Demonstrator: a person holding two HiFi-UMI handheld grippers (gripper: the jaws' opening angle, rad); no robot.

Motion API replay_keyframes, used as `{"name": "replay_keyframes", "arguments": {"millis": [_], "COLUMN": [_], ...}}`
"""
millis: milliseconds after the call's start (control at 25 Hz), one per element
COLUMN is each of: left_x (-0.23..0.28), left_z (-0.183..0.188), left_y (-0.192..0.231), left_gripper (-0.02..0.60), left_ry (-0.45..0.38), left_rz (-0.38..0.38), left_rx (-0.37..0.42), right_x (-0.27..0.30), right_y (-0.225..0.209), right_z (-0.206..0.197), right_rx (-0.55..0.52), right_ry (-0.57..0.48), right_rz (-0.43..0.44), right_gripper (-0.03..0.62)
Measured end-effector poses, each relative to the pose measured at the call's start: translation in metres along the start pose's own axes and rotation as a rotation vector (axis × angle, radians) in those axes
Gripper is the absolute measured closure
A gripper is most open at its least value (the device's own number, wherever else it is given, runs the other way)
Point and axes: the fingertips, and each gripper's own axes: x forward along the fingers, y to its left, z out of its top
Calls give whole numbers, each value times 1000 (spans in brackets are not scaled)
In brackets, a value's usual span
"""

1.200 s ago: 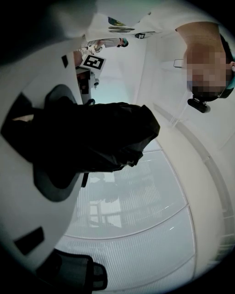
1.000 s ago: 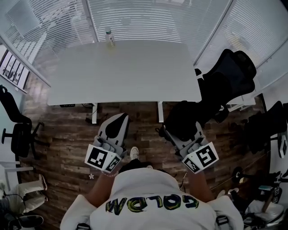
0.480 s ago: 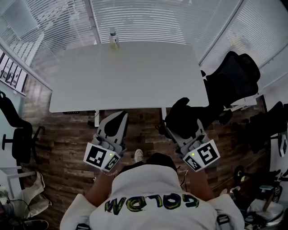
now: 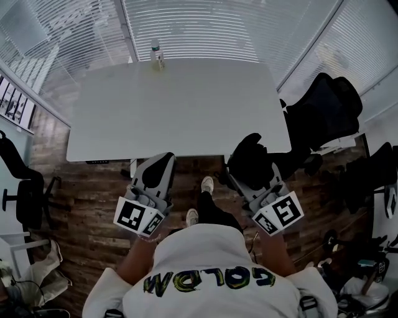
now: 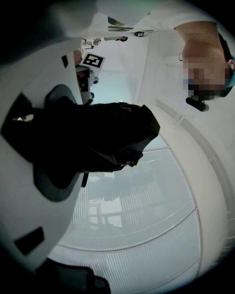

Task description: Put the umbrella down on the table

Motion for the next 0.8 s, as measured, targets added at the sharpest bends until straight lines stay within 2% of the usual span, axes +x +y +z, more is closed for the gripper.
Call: {"name": "replay_keyframes", "arguments": {"millis": [280,800], "left_x": [42,172], "left_z": [-3,-3], "left_y": [14,48], "left_gripper": [571,571], "left_ry": [1,14], "left_rz": [-20,-26], "left_rx": [7,19], "right_x": [19,77], "right_y": [-34,-153], "right_z": [2,15], "right_rx": [4,20], "right_ry": [-14,-16], "right_rz": [-13,-13], "right_gripper": [338,339]}}
